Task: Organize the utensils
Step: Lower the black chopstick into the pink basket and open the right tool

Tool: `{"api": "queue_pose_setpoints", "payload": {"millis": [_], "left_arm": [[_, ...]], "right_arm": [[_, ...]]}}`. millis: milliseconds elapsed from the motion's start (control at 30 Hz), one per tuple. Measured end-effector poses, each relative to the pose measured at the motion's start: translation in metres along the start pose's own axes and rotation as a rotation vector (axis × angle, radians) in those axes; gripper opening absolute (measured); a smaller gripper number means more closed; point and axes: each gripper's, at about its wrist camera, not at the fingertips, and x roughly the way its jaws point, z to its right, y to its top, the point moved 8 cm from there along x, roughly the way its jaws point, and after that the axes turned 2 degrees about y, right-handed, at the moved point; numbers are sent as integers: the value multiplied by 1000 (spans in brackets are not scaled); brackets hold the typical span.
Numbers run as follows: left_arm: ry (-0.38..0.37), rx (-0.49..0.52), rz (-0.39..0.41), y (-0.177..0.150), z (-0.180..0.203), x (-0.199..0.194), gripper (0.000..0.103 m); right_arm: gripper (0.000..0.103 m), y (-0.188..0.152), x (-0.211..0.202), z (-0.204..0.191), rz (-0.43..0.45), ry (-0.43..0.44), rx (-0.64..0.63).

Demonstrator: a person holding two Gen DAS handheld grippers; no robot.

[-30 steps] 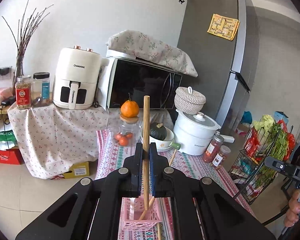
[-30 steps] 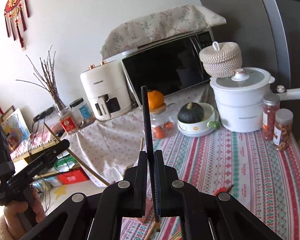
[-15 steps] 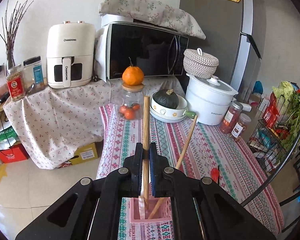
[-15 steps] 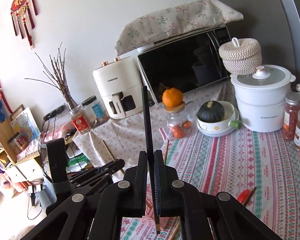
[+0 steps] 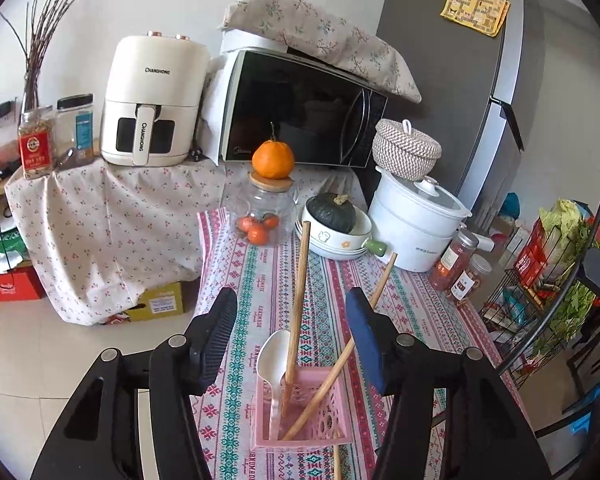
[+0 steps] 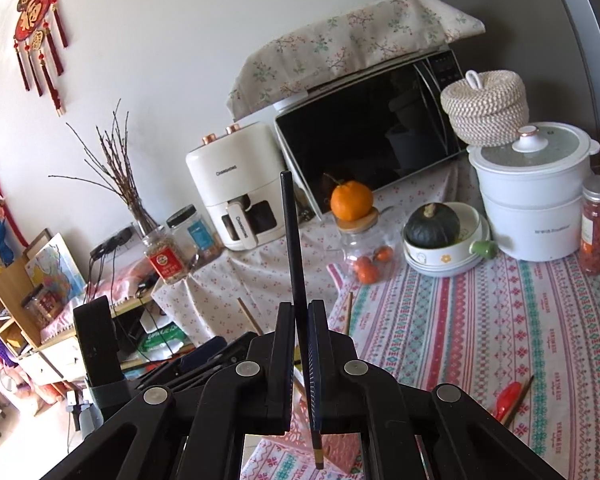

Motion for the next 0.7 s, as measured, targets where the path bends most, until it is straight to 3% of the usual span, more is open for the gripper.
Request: {"api": "queue_pose_setpoints", "payload": {"millis": [100, 233, 400, 700], "left_arm": [[43, -17, -32, -8, -15, -8, 67], [27, -88, -93, -23, -35, -13, 75], [60, -65, -137, -40, -50, -9, 81], [27, -118, -224, -56, -59, -1, 84]], "right_arm": [[5, 0, 3, -1, 4, -5, 0], [5, 1, 8, -2, 20, -12, -1], [5, -2, 21, 0, 25, -9, 18], [5, -16, 55, 7, 25, -26, 50]]}}
